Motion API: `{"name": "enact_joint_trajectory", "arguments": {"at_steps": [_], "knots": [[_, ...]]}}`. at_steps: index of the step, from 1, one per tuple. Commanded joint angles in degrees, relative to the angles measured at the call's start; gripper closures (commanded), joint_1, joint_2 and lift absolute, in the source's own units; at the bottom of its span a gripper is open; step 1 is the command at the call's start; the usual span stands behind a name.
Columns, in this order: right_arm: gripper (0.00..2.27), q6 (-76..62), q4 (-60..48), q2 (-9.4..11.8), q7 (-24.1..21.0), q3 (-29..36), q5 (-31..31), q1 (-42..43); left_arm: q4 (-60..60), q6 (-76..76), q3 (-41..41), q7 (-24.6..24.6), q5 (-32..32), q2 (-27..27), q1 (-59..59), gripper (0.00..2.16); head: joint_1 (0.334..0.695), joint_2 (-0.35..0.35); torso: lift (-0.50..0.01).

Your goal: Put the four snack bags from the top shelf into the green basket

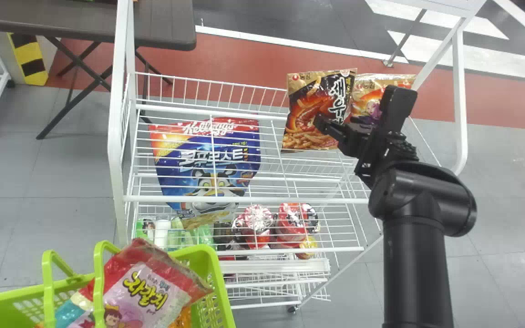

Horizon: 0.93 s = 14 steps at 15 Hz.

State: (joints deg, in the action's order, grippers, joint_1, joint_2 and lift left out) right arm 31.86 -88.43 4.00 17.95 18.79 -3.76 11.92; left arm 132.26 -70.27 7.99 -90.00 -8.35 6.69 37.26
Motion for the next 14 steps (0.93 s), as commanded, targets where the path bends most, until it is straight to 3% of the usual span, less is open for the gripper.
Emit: {"name": "enact_joint_trajectory", "arguments": {"at_steps": [1, 4, 5, 9, 14], "knots": [[0.67, 0.4, 1.9, 0.0, 1.8, 0.1, -0.4, 1.1, -0.3, 0.0, 0.3, -0.6, 0.0, 0.0, 0.0, 2.15, 0.695, -0.350, 0.000], [2.09, 3.4, 1.7, 0.0, 3.9, 0.5, 0.5, 0.3, -0.3, 0.0, 0.5, -0.6, 0.0, 0.0, 0.0, 2.15, 0.695, -0.350, 0.000], [2.25, 4.1, 0.7, -0.1, 3.9, 0.6, 0.8, -0.1, -0.3, 0.0, 0.4, -0.6, 0.0, 0.0, -0.1, 2.15, 0.695, -0.350, 0.000], [2.25, 2.7, -2.3, -0.2, 4.2, 1.0, 1.7, -1.8, -0.5, 0.0, 0.5, -0.6, -0.1, 0.1, -0.1, 2.15, 0.695, -0.350, 0.000], [2.25, 11.2, -23.5, -0.7, 6.0, -0.6, 10.5, -11.0, -0.5, 0.0, 0.5, -0.6, -0.1, -0.1, -0.2, 2.15, 0.695, -0.350, 0.000]]}}
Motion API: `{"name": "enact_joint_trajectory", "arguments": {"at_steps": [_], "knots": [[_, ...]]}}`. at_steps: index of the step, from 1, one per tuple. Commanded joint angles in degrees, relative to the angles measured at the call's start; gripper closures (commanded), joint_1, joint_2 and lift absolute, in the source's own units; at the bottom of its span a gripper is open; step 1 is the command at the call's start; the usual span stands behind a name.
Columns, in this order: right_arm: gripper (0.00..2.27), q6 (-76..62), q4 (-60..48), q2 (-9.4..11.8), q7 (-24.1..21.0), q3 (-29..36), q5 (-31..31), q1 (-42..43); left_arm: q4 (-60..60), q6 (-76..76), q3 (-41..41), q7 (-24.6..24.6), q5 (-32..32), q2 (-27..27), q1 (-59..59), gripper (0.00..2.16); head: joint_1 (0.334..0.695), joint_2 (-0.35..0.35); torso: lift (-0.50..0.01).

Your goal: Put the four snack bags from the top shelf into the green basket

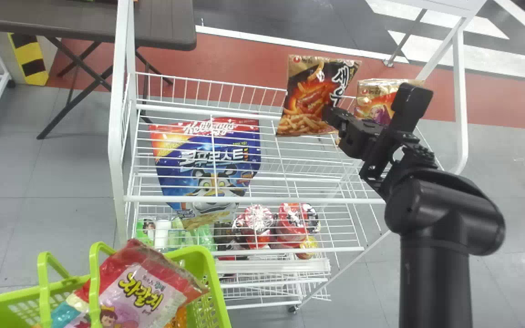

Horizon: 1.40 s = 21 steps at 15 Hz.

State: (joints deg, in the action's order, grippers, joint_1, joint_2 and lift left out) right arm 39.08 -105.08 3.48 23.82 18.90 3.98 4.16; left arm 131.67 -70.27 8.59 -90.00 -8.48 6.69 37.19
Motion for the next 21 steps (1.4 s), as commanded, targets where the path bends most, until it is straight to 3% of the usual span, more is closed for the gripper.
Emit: {"name": "enact_joint_trajectory", "arguments": {"at_steps": [1, 4, 7, 11, 19, 21], "knots": [[2.25, 8.3, -13.0, -0.2, 0.2, -1.9, 5.2, -6.4, 0.1, 0.0, -0.3, -0.6, 0.0, -0.1, -0.2, 2.15, 0.695, -0.350, 0.000], [2.25, 18.4, -28.3, -0.2, 2.5, -4.8, 11.3, -17.2, 0.1, -0.2, -0.5, -0.6, 0.0, -0.2, -0.7, 2.15, 0.695, -0.350, 0.000], [2.25, 32.4, -36.4, -0.2, 3.2, -7.7, 14.8, -23.8, 0.1, -0.4, -0.8, -0.6, 0.1, -0.2, -1.0, 2.15, 0.695, -0.262, 0.000], [2.25, 50.5, -42.7, 0.1, 3.2, -13.6, 15.0, -27.2, 0.3, -1.1, -1.1, -0.6, 0.2, -0.2, -1.3, 2.15, 0.695, -0.162, 0.000], [2.25, 51.0, -44.1, 0.0, 1.9, -22.2, 15.3, -26.3, 0.5, -1.2, -1.6, -0.6, 0.4, -0.1, -1.2, 2.15, 0.695, 0.054, 0.000], [2.25, 51.0, -44.1, 0.2, 1.9, -23.0, 14.6, -26.2, 0.3, -1.2, -1.6, -0.6, 0.5, -0.1, -1.2, 2.15, 0.695, 0.074, 0.000]]}}
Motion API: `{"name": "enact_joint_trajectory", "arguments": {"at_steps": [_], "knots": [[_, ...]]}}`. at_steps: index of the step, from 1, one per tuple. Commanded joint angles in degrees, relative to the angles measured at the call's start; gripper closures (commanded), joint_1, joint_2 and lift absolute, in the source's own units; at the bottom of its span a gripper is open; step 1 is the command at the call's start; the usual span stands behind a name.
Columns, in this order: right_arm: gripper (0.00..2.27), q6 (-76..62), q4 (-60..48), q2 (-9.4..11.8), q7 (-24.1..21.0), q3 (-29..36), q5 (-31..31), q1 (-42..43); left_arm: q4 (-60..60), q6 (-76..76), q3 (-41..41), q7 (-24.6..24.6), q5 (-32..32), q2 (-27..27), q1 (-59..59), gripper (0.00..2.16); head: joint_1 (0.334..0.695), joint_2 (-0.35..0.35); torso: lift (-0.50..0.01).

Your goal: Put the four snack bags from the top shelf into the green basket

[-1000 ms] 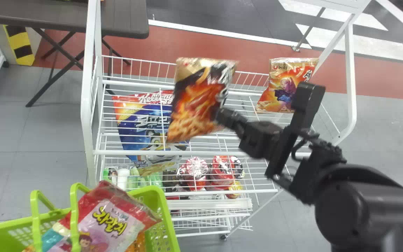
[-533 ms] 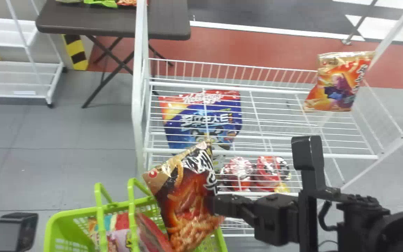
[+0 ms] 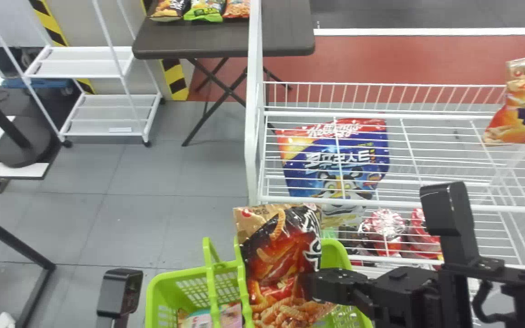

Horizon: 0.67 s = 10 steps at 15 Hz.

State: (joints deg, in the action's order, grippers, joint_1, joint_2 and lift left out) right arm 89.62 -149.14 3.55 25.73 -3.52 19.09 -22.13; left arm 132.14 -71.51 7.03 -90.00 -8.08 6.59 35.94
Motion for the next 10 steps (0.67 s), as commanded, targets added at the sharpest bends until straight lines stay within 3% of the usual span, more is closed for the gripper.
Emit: {"name": "enact_joint_trajectory", "arguments": {"at_steps": [1, 5, 8, 9, 10], "knots": [[2.25, 0.5, -0.1, 0.5, 0.0, -0.8, -0.7, 0.2, -0.1, 0.0, 0.0, -0.6, 0.1, 0.0, -0.1, 2.15, 0.695, 0.082, 0.000], [2.05, 0.5, -2.2, 2.4, 0.2, 0.0, -1.5, 0.2, -0.6, 0.2, 0.0, -0.6, 0.1, 0.0, -0.2, 2.15, 0.695, 0.073, 0.000], [0.93, 0.5, -3.4, 4.3, 1.1, -0.6, -1.3, -1.0, -0.8, 0.2, 0.0, -0.6, 0.2, -0.1, -0.6, 2.15, 0.695, 0.047, 0.000], [0.19, 0.5, -3.5, 5.0, 1.1, -0.7, -1.3, -1.2, -1.2, 0.2, 0.0, -0.6, 0.2, -0.2, -0.9, 2.15, 0.695, 0.048, 0.000], [0.00, 0.5, -3.8, 5.2, 1.1, -0.6, -1.3, -1.5, -1.4, 0.2, 0.0, -0.6, 0.1, -0.2, -1.1, 2.15, 0.695, 0.047, 0.000]]}}
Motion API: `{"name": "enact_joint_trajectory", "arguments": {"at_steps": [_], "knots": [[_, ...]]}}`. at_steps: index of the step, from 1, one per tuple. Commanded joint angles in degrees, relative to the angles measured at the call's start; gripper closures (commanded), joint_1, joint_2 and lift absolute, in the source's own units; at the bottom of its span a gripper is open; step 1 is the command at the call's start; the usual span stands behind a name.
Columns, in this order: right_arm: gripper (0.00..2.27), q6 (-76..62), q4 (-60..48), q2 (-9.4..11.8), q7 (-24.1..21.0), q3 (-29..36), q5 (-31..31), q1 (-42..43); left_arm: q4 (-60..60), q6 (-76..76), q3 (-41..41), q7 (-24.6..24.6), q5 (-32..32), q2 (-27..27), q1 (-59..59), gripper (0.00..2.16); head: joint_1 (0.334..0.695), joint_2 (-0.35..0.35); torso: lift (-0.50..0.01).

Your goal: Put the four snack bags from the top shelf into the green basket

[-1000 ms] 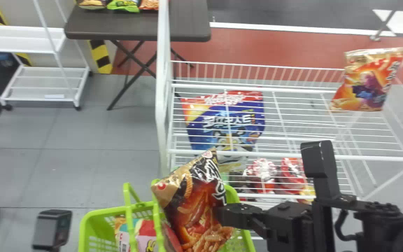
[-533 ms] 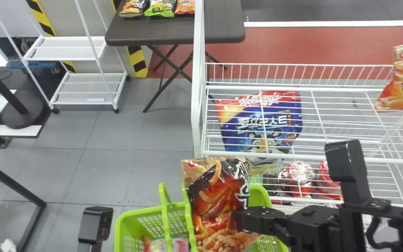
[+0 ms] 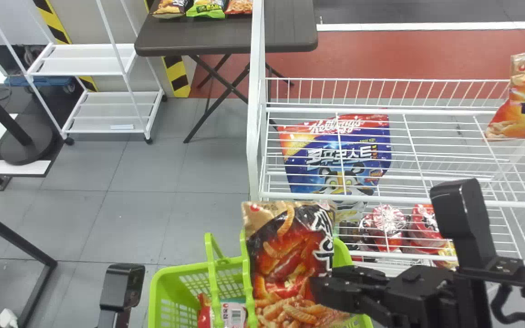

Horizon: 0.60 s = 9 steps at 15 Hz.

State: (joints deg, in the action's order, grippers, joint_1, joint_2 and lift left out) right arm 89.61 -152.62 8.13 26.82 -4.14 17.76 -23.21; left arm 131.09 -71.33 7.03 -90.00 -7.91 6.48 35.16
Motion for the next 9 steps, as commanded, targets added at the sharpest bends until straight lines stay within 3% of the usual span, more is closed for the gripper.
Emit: {"name": "enact_joint_trajectory", "arguments": {"at_steps": [1, 6, 9], "knots": [[0.00, 0.5, -0.5, 0.8, 0.1, 0.4, 0.0, -1.0, -0.9, 0.0, 0.0, -0.6, -0.1, -0.1, -0.6, 2.15, 0.695, 0.045, 0.000], [0.04, 0.5, -1.6, 1.0, 1.7, 4.1, 2.5, -1.4, -2.9, 1.4, -0.1, -0.6, -1.2, -0.3, -2.2, 2.15, 0.695, 0.015, 0.000], [0.05, 0.5, -1.9, 0.1, 2.2, 10.8, 2.9, 0.2, -3.5, 1.6, -0.1, -0.6, -1.5, -0.5, -2.6, 2.15, 0.695, -0.007, 0.000]]}}
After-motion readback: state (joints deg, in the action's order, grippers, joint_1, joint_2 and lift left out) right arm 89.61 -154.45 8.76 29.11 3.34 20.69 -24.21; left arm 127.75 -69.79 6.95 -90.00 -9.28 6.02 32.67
